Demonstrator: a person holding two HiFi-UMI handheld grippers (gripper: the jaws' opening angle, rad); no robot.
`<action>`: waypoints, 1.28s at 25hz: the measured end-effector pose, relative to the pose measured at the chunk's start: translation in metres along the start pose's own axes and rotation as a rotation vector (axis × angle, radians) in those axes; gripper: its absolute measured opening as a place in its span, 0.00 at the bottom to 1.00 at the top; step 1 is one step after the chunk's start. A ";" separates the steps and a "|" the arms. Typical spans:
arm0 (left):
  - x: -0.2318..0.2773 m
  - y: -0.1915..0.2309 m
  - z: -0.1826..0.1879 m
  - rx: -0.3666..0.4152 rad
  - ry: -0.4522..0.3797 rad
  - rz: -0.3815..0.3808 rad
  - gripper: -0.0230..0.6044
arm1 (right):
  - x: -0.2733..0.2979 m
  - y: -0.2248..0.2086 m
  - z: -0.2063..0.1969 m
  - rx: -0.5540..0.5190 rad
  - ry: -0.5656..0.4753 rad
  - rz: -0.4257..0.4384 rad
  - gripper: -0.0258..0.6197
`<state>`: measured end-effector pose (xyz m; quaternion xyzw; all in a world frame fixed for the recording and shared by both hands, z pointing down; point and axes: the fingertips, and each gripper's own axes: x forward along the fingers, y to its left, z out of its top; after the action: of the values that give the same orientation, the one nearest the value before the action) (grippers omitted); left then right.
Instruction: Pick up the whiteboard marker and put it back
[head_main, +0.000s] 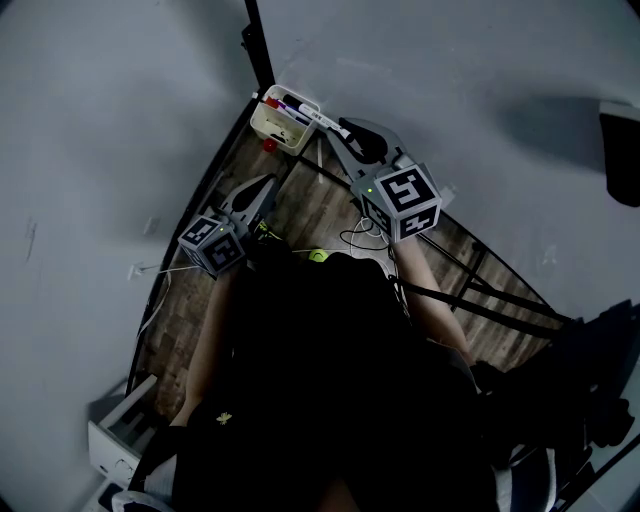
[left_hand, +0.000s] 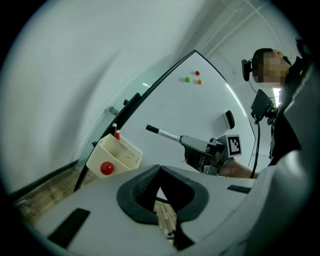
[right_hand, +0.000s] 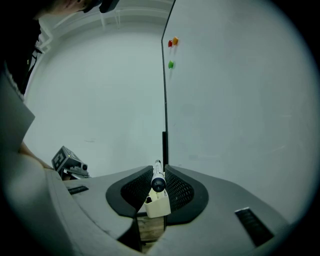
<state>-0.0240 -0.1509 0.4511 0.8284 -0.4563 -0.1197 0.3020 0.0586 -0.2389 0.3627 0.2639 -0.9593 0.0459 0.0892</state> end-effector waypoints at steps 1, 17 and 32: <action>0.000 0.000 -0.001 -0.002 0.003 0.003 0.06 | 0.000 0.000 0.000 0.000 0.002 0.001 0.16; -0.012 0.004 -0.014 -0.029 0.034 0.023 0.06 | 0.011 0.006 -0.008 -0.030 0.039 0.011 0.16; -0.031 0.025 -0.015 -0.067 0.019 0.059 0.06 | 0.037 0.020 -0.026 -0.033 0.125 0.050 0.16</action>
<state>-0.0517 -0.1292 0.4755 0.8052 -0.4734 -0.1180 0.3371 0.0207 -0.2368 0.3948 0.2349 -0.9588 0.0485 0.1522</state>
